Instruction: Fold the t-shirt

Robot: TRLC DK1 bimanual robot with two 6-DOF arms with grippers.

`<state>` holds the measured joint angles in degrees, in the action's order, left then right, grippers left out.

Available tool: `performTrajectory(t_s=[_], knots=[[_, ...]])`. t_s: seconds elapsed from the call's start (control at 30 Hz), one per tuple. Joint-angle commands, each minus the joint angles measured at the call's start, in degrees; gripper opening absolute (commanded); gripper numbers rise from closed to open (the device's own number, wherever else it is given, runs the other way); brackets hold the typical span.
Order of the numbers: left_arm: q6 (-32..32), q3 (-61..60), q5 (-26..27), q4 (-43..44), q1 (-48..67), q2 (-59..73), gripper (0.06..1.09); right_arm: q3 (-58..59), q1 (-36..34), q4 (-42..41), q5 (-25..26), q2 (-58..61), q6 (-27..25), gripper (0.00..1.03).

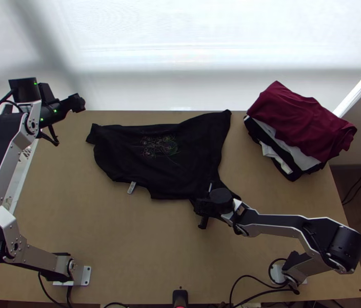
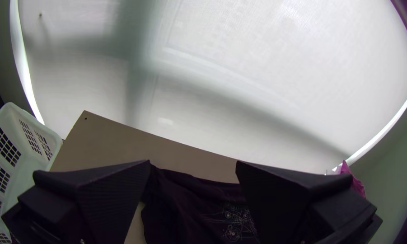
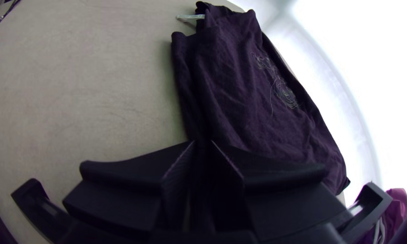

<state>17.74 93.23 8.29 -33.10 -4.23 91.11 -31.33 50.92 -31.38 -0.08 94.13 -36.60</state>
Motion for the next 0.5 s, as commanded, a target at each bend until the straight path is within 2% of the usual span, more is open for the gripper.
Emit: performTrajectory(t_s=[0.0,0.07,0.17,0.2,0.23,0.27,0.47], knots=[[-1.0,1.6,-0.2,0.7,-0.3,-0.8,0.98,0.6,-0.3,-0.9,-0.5,0.5,-1.8,0.21],[-1.0,1.7,-0.2,0.7,-0.4,-0.8,0.98,0.7,-0.2,-0.6,-0.5,0.4,-2.1,0.31],[-1.0,1.7,-0.2,0.5,-0.5,-0.8,0.98,0.7,-0.2,-0.4,-0.5,0.4,-2.2,0.31],[-1.0,1.7,-0.2,0.4,-0.5,-0.9,0.98,0.8,-0.2,-0.4,-0.5,0.4,-2.2,0.29],[-1.0,1.7,-0.2,0.4,-0.5,-0.9,0.98,0.9,-0.1,-0.4,-0.5,0.4,-2.6,0.18],[-1.0,1.7,-0.2,0.4,-0.6,-1.0,0.98,0.9,-0.1,-0.4,-0.5,0.4,-3.0,0.15],[-1.0,2.0,-0.1,0.2,-1.3,-1.4,0.98,1.5,0.1,-0.9,-0.4,-0.1,-3.5,0.13]])
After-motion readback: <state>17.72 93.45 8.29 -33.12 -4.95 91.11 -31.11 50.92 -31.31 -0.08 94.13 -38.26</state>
